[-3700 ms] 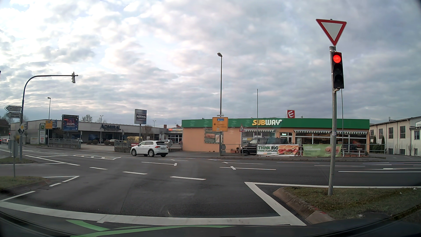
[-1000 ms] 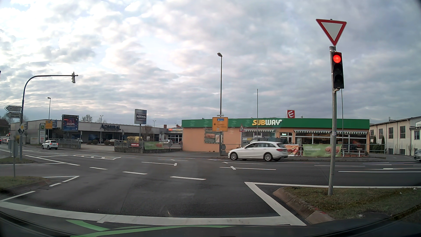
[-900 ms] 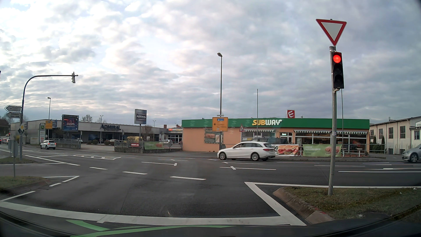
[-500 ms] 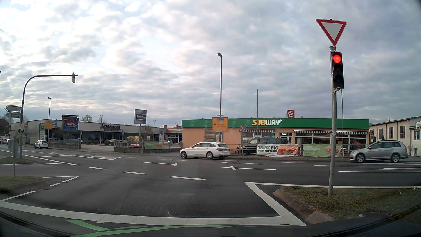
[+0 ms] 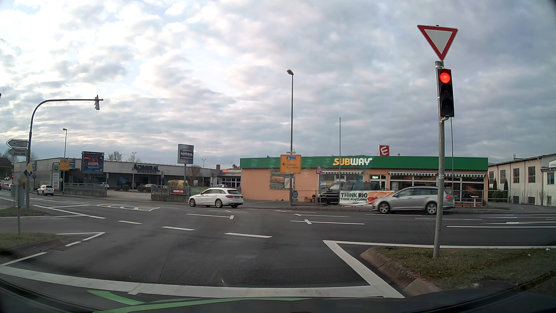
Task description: Follow the waypoints while adhering to traffic rules and regulations
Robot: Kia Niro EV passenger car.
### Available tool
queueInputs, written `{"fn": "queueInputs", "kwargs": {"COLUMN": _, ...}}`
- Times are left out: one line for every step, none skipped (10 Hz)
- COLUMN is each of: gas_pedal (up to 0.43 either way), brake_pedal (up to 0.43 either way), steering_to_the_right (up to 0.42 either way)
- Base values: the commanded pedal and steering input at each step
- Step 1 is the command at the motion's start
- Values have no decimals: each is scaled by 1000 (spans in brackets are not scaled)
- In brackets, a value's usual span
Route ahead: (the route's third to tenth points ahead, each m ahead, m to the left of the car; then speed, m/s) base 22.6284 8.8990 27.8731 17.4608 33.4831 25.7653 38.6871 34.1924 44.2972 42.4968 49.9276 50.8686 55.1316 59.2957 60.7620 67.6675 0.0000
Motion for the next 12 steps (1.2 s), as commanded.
{"fn": "queueInputs", "kwargs": {"gas_pedal": 0, "brake_pedal": 329, "steering_to_the_right": 48}}
{"fn": "queueInputs", "kwargs": {"gas_pedal": 0, "brake_pedal": 329, "steering_to_the_right": 48}}
{"fn": "queueInputs", "kwargs": {"gas_pedal": 0, "brake_pedal": 329, "steering_to_the_right": 48}}
{"fn": "queueInputs", "kwargs": {"gas_pedal": 0, "brake_pedal": 329, "steering_to_the_right": 48}}
{"fn": "queueInputs", "kwargs": {"gas_pedal": 0, "brake_pedal": 329, "steering_to_the_right": 48}}
{"fn": "queueInputs", "kwargs": {"gas_pedal": 0, "brake_pedal": 323, "steering_to_the_right": 48}}
{"fn": "queueInputs", "kwargs": {"gas_pedal": 0, "brake_pedal": 329, "steering_to_the_right": 48}}
{"fn": "queueInputs", "kwargs": {"gas_pedal": 0, "brake_pedal": 329, "steering_to_the_right": 48}}
{"fn": "queueInputs", "kwargs": {"gas_pedal": 0, "brake_pedal": 329, "steering_to_the_right": 48}}
{"fn": "queueInputs", "kwargs": {"gas_pedal": 0, "brake_pedal": 323, "steering_to_the_right": 48}}
{"fn": "queueInputs", "kwargs": {"gas_pedal": 0, "brake_pedal": 329, "steering_to_the_right": 48}}
{"fn": "queueInputs", "kwargs": {"gas_pedal": 0, "brake_pedal": 329, "steering_to_the_right": 48}}
